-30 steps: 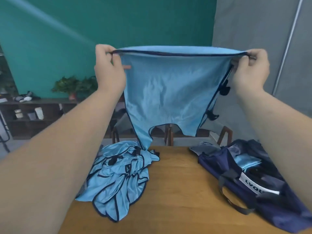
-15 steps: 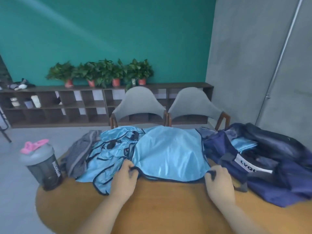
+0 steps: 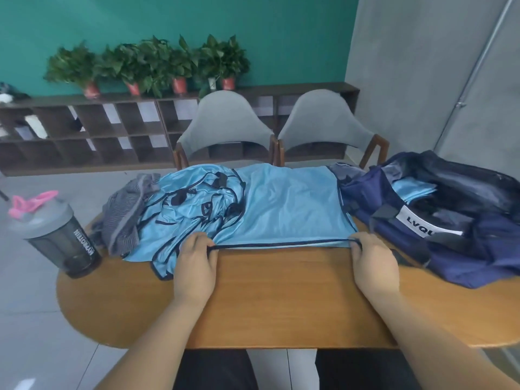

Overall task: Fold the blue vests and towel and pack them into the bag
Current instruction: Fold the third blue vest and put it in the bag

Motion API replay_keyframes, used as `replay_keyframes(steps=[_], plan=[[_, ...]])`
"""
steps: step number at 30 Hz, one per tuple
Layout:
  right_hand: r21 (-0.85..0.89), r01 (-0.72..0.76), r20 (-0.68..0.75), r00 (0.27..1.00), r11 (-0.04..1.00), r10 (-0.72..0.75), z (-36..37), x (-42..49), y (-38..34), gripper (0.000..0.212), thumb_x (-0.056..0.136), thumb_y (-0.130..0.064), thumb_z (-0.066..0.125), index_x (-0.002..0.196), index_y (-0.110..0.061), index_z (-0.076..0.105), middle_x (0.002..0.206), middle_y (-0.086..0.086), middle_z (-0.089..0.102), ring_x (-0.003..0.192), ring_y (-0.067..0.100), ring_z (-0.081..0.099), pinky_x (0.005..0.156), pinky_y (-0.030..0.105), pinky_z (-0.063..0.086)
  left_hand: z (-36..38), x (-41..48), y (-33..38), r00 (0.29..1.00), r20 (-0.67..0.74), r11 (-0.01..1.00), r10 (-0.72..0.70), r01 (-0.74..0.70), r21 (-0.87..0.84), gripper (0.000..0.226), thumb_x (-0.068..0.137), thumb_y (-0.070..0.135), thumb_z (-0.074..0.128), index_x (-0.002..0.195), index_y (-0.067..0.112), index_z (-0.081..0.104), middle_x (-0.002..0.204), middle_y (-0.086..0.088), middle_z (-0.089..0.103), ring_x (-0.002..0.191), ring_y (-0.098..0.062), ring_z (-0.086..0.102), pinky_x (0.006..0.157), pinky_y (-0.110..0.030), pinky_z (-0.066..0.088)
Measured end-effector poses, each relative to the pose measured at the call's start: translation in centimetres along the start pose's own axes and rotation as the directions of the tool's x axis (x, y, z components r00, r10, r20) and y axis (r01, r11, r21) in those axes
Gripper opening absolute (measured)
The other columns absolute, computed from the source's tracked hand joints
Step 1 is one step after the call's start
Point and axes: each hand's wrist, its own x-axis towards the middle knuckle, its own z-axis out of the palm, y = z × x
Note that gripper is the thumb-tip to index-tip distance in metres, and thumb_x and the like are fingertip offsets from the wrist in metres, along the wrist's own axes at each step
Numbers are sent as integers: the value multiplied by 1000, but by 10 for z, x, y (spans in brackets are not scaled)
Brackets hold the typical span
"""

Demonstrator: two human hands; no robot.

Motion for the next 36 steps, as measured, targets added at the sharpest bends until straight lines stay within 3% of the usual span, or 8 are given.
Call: replay_keyframes(steps=[4,9,15,20,25,31,33,36], plan=[[123,-72,-10,997,990,74,-5,0,0,16,102,-13,61,116,-14,69,110,6,72,101,31,66,84,34,47,-11,-1,2,991,-96,992,95,-103,-79,16,89,1,77,102,7,70,126,-4,63,121,-26,57,103,-45,51],[284,-182,9,982,941,187,-17,-4,1,21,103,-10,57,118,-21,67,104,-2,72,99,18,65,88,29,43,-16,-5,7,962,-54,963,268,-270,-16,13,85,7,81,95,13,75,119,5,72,118,-24,58,100,-43,44],[307,-232,31,972,923,234,-14,-3,5,27,99,-9,63,121,-23,71,98,-7,73,90,14,67,86,25,45,-10,-2,6,979,78,980,189,-194,51,19,93,15,75,111,18,73,101,2,71,107,-21,59,93,-44,46],[247,-244,-14,967,938,255,-5,3,13,17,98,-19,69,114,-18,75,106,2,75,92,22,69,86,28,45,-5,0,8,994,37,989,105,-108,101,19,100,22,69,114,11,74,101,-2,74,107,-24,59,91,-49,51],[255,-164,-21,984,953,175,-5,3,17,18,99,-11,66,114,-19,72,102,0,73,92,20,66,83,27,43,-4,-1,12,997,26,991,71,-74,111,15,97,18,68,110,12,69,99,-2,68,105,-25,57,86,-51,52],[472,-157,-90,970,868,225,-13,1,12,23,102,-10,57,114,-27,67,102,-6,72,94,10,64,85,16,39,-14,-5,17,997,-61,998,-46,42,-57,17,104,16,60,120,16,63,110,3,58,111,-27,57,93,-48,51],[491,-126,-137,966,862,219,-18,-2,9,24,102,-9,57,115,-27,66,105,-5,71,95,14,63,86,19,41,-19,-12,25,995,-97,996,-21,13,-84,16,106,18,56,119,14,63,109,9,53,112,-24,55,95,-46,49],[442,9,-201,975,897,90,-31,-10,9,24,101,-4,58,115,-21,68,108,-3,70,97,19,65,89,26,47,-26,-21,29,992,-115,987,-44,25,-161,17,102,26,49,112,17,60,107,8,52,108,-22,53,95,-44,46]])
